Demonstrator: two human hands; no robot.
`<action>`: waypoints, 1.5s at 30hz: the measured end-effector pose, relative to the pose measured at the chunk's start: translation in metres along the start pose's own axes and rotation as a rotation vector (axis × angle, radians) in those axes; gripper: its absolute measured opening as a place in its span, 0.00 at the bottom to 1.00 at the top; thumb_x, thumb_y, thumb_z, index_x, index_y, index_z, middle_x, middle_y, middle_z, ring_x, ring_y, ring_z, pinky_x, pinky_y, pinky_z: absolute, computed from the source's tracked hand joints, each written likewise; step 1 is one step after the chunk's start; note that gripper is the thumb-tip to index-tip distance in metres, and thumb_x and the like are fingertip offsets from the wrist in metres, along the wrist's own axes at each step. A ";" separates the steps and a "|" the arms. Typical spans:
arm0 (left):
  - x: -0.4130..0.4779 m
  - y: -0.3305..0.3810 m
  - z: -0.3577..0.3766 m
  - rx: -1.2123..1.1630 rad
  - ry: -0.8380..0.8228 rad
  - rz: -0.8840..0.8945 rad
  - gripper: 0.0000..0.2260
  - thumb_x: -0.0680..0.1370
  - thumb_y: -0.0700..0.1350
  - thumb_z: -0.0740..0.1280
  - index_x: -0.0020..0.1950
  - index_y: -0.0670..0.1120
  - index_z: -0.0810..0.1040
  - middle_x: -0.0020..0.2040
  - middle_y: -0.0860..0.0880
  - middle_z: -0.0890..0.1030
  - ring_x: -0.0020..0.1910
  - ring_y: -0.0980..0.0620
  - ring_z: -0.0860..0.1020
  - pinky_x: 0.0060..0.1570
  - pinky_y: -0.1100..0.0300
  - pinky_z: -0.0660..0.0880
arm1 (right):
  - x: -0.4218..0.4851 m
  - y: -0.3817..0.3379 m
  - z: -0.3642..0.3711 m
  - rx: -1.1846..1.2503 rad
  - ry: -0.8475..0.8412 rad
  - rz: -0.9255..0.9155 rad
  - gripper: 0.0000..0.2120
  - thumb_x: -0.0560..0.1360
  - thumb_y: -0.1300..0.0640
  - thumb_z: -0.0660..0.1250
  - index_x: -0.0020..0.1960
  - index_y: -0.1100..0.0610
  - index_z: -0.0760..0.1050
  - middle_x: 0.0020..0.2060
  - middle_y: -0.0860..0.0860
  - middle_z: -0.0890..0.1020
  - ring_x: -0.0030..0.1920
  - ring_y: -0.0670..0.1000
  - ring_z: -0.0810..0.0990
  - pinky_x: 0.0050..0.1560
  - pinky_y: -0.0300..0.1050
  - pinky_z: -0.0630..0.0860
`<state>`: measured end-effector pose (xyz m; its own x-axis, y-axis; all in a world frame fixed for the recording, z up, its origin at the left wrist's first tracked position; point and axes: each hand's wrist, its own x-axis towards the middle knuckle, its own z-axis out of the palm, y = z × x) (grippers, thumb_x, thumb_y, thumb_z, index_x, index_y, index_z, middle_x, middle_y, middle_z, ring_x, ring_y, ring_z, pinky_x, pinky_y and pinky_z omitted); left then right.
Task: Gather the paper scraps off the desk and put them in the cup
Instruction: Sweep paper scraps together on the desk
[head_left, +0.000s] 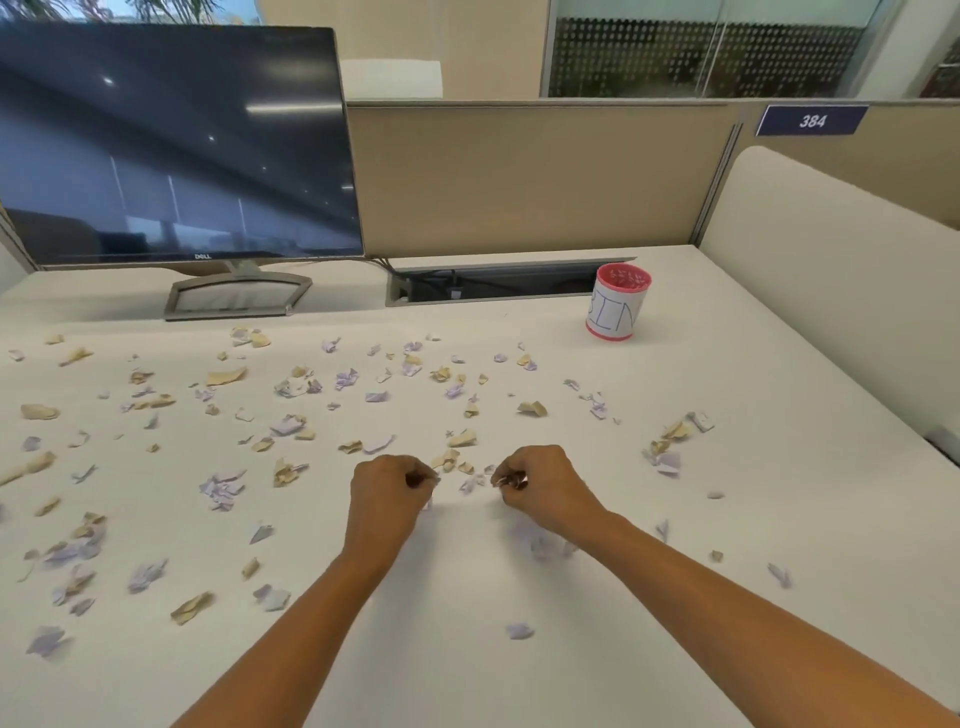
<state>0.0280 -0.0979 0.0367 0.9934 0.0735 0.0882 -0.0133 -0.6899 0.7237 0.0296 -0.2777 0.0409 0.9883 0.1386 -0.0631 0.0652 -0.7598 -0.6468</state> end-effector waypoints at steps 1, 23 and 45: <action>0.004 0.010 0.006 -0.020 0.002 -0.008 0.04 0.72 0.37 0.69 0.41 0.41 0.85 0.36 0.47 0.84 0.32 0.57 0.78 0.34 0.73 0.69 | 0.002 0.008 -0.009 0.001 0.002 0.000 0.12 0.71 0.68 0.62 0.50 0.64 0.81 0.50 0.57 0.83 0.44 0.49 0.77 0.44 0.31 0.69; 0.173 0.219 0.124 -0.464 -0.040 -0.167 0.06 0.71 0.35 0.72 0.47 0.36 0.82 0.48 0.39 0.83 0.42 0.48 0.80 0.48 0.61 0.79 | 0.105 0.124 -0.188 -0.014 0.242 0.074 0.11 0.73 0.64 0.67 0.55 0.63 0.79 0.55 0.58 0.81 0.55 0.56 0.79 0.61 0.44 0.74; 0.272 0.264 0.175 -0.346 -0.102 -0.104 0.10 0.76 0.38 0.67 0.54 0.36 0.80 0.54 0.38 0.81 0.53 0.41 0.80 0.57 0.49 0.77 | 0.222 0.129 -0.231 -0.028 0.401 0.108 0.13 0.76 0.58 0.64 0.58 0.59 0.79 0.57 0.58 0.81 0.58 0.58 0.78 0.60 0.48 0.74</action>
<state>0.3148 -0.3860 0.1321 0.9975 0.0462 -0.0540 0.0679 -0.3969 0.9154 0.2895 -0.4915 0.1184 0.9645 -0.1975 0.1751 -0.0437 -0.7739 -0.6318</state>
